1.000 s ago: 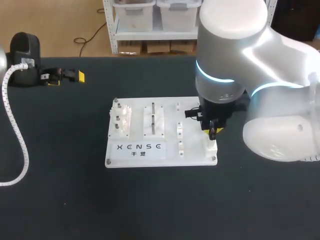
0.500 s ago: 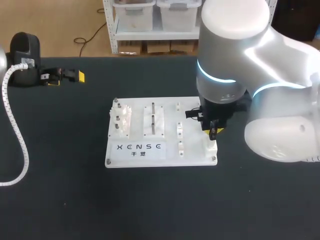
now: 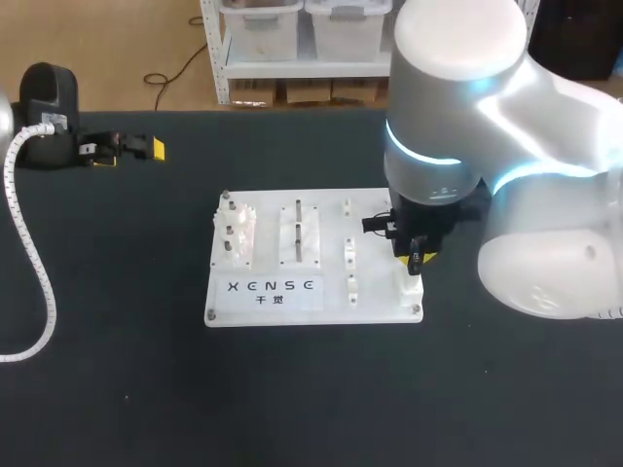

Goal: Insert the USB connector, Ethernet cable, and multi-pin plug into their matching sockets one by one.

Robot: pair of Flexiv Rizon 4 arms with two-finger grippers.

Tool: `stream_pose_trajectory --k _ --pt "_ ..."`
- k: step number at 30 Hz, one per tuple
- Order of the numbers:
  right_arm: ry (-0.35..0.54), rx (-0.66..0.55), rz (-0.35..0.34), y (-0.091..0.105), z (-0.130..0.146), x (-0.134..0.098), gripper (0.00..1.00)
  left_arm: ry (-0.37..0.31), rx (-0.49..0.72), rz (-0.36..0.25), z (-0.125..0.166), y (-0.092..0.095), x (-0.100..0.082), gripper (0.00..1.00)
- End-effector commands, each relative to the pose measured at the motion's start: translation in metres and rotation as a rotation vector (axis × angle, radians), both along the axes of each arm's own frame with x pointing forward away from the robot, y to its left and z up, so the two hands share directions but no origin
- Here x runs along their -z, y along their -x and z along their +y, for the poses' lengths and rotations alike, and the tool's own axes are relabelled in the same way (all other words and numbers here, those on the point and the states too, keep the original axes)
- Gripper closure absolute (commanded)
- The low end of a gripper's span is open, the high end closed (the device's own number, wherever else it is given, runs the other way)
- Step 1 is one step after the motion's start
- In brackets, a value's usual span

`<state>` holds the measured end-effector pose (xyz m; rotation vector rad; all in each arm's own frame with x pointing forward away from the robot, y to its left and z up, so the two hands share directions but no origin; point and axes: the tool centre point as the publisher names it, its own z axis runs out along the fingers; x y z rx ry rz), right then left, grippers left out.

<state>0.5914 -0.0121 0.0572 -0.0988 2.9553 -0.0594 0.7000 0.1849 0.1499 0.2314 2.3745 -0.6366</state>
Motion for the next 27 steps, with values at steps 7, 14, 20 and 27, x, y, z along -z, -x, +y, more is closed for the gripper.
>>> stream_pose_trajectory --k 7,14,20,27 --pt "-0.050 0.042 0.060 0.000 -0.002 0.036 1.00 0.000 0.000 0.000 0.000 0.000 0.000 0.00" --pt "-0.048 0.033 0.108 -0.003 0.000 0.054 1.00 0.000 0.000 0.000 0.000 0.000 0.000 0.00" --pt "-0.058 0.024 0.129 -0.005 0.000 0.056 1.00 0.000 0.000 0.000 0.000 0.000 0.000 0.00" --pt "-0.064 0.006 0.053 -0.015 -0.001 0.028 0.00 0.000 0.000 0.000 0.000 0.000 0.000 0.00"
